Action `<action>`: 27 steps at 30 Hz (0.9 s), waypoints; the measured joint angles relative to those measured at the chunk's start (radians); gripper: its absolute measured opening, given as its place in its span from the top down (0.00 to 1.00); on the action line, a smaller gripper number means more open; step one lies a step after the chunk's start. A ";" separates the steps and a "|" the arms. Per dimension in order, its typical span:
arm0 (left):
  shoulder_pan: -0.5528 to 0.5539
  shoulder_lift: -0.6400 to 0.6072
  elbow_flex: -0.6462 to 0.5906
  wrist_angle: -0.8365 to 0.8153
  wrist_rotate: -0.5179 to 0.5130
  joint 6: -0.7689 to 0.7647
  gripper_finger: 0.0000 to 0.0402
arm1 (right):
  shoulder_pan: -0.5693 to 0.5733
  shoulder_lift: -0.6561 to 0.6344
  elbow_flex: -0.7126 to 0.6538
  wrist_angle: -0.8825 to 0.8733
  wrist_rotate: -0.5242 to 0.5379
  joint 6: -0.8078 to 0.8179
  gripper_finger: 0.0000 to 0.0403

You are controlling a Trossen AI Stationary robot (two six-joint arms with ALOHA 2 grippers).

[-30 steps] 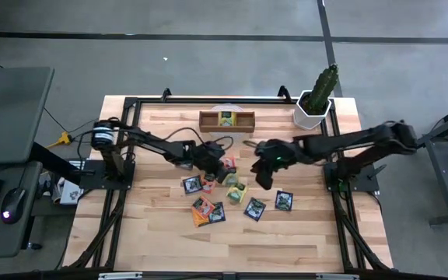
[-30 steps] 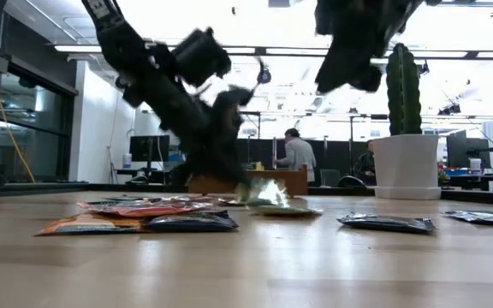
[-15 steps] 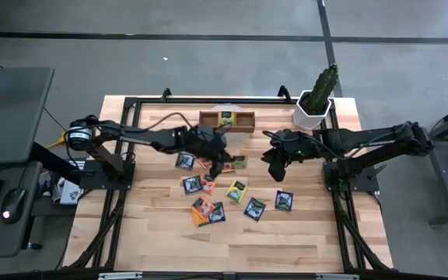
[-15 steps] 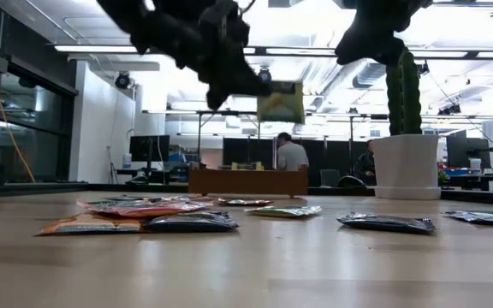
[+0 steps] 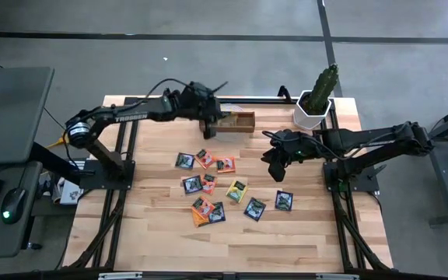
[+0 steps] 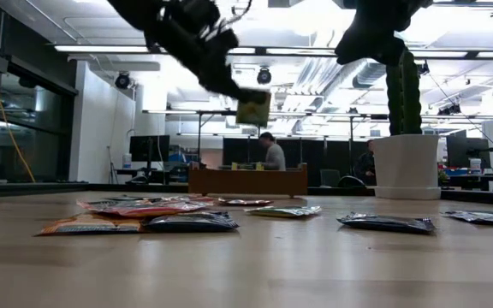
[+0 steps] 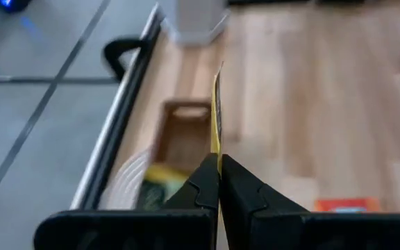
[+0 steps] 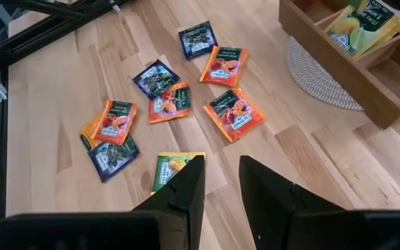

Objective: Pick & Place Tea
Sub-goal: Put the top yellow tea bag in the middle compartment of the organizer

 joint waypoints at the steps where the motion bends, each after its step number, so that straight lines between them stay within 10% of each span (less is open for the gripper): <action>1: 0.022 0.009 -0.001 0.000 0.007 0.007 1.00 | 0.000 0.000 0.000 0.000 0.004 0.000 0.78; 13: 0.156 0.157 -0.001 0.102 0.222 -0.001 1.00 | 0.000 0.000 0.000 0.000 0.032 -0.003 0.78; 27: 0.155 0.204 -0.001 0.129 0.135 -0.054 1.00 | 0.000 0.000 0.000 0.000 0.031 -0.003 0.78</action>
